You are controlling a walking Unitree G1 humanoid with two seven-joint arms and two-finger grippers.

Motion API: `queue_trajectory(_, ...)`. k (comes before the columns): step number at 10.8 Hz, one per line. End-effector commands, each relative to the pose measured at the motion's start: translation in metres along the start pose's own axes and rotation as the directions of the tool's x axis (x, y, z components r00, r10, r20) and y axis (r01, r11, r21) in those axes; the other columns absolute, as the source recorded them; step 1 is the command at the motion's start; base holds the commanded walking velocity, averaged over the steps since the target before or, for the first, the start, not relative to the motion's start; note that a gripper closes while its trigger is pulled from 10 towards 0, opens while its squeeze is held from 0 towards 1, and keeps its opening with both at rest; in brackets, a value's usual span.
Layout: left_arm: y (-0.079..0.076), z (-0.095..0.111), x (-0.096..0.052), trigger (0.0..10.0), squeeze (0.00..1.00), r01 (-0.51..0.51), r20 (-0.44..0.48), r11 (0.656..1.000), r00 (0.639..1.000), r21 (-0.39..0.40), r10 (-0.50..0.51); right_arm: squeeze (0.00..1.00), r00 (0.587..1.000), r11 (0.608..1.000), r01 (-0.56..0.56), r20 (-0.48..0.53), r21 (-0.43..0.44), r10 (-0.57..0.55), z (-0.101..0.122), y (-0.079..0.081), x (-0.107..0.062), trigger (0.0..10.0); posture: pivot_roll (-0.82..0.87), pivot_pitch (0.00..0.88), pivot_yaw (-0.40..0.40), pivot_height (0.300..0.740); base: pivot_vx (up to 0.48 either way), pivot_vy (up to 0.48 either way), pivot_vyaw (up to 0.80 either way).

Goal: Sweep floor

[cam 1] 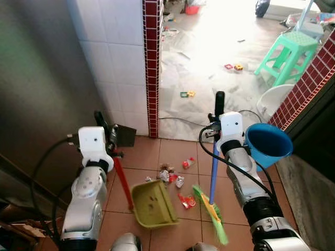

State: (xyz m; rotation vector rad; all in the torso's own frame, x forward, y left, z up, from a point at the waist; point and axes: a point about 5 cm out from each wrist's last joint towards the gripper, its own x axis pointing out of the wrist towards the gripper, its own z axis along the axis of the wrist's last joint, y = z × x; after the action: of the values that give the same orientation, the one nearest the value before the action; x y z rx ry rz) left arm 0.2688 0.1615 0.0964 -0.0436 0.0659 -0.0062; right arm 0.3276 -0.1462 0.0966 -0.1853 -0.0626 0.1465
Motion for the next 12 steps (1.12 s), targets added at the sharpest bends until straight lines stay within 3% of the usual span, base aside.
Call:
queue_trajectory(1,-0.001,0.003,0.003,10.0,0.0,0.016,0.052,1.0,0.999,-0.011,-0.015,0.0,0.999,1.0,0.011,0.037,-0.005,-0.011,0.009,-0.005,0.006,10.0,0.01,0.038,0.002,0.74,0.0,0.0,0.0)
queue_trajectory(2,0.0,-0.01,0.007,10.0,0.0,0.015,0.012,1.0,1.0,0.013,-0.015,0.0,0.997,0.998,0.055,0.045,0.01,-0.055,0.015,-0.01,0.01,10.0,0.0,0.041,0.003,0.74,0.0,0.0,0.0)
queue_trajectory(3,-0.004,-0.015,0.016,10.0,0.0,0.028,-0.006,1.0,1.0,-0.012,-0.028,0.0,0.996,0.998,0.057,0.067,0.009,-0.058,0.024,-0.013,0.013,10.0,-0.04,0.055,-0.008,0.74,0.0,0.0,0.0)
queue_trajectory(4,-0.013,-0.017,0.033,10.0,0.0,0.023,-0.008,1.0,1.0,-0.013,-0.023,0.0,0.996,0.999,0.046,0.071,-0.005,-0.046,0.025,-0.019,0.012,10.0,-0.05,0.051,-0.015,0.74,0.0,0.0,0.0)
queue_trajectory(7,-0.04,-0.033,0.054,10.0,0.0,0.051,-0.057,0.998,0.997,-0.04,-0.053,0.0,0.998,0.999,0.019,0.064,0.05,-0.022,0.027,-0.012,0.019,10.0,-0.08,0.018,-0.008,0.74,0.0,0.0,0.0)
queue_trajectory(8,-0.047,-0.041,0.052,10.0,0.0,0.085,-0.062,0.996,0.994,-0.019,-0.086,0.0,0.997,0.986,-0.059,0.051,0.158,0.052,0.028,0.002,0.021,10.0,-0.08,0.005,-0.01,0.74,0.0,0.0,0.0)
queue_trajectory(10,-0.041,-0.043,0.056,10.0,0.0,0.053,-0.072,0.998,0.996,-0.033,-0.056,0.0,0.985,0.922,-0.174,0.057,0.346,0.164,0.031,0.019,0.023,10.0,-0.07,0.0,-0.013,0.74,0.0,0.0,0.0)
queue_trajectory(12,-0.043,-0.044,0.058,10.0,0.0,0.06,-0.064,0.998,0.996,-0.024,-0.062,0.0,0.969,0.859,-0.248,0.113,0.449,0.221,0.05,0.023,0.032,10.0,-0.07,0.0,-0.014,0.74,0.0,0.0,0.0)
